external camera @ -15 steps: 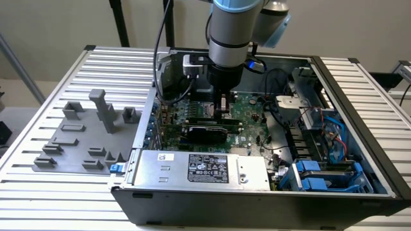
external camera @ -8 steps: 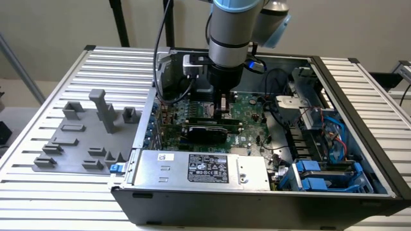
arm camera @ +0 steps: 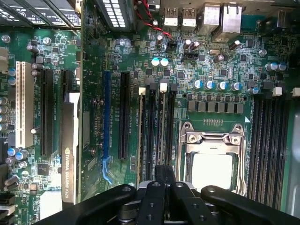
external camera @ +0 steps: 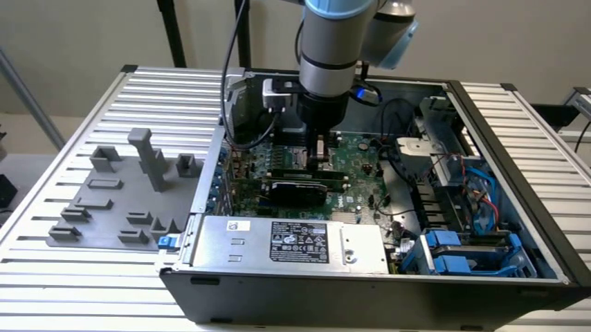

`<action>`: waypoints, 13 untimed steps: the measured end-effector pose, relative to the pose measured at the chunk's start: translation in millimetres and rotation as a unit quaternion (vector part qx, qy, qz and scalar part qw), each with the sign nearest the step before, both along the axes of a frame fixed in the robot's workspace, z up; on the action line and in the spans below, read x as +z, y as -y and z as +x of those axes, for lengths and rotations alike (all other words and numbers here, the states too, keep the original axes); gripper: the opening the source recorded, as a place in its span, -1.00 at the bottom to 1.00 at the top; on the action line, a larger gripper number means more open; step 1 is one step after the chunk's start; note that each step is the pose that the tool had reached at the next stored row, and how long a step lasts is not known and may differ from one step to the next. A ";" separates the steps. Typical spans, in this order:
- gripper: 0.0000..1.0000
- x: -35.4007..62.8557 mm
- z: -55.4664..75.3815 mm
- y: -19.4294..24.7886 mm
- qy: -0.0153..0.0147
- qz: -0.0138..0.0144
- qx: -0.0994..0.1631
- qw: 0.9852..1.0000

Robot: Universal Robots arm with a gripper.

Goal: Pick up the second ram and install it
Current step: 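Press down the second ram until it locks into place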

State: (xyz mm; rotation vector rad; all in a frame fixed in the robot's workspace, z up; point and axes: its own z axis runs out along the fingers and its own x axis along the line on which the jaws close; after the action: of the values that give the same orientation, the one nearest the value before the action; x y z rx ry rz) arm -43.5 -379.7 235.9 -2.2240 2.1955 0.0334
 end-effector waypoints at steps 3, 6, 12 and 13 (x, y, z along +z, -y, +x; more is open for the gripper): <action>-0.79 -1.9 -0.4 0.0 0.000 0.000 0.000 1.000; -0.79 -4.7 -1.0 0.0 0.001 0.000 0.000 1.000; -0.79 -10.0 -2.1 0.0 0.002 -0.001 0.000 1.000; -0.79 -10.1 -2.2 0.1 0.002 -0.001 0.000 1.000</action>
State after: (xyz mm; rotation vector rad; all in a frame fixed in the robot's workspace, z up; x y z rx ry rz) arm -45.7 -379.8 225.8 -2.2229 2.1944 0.0281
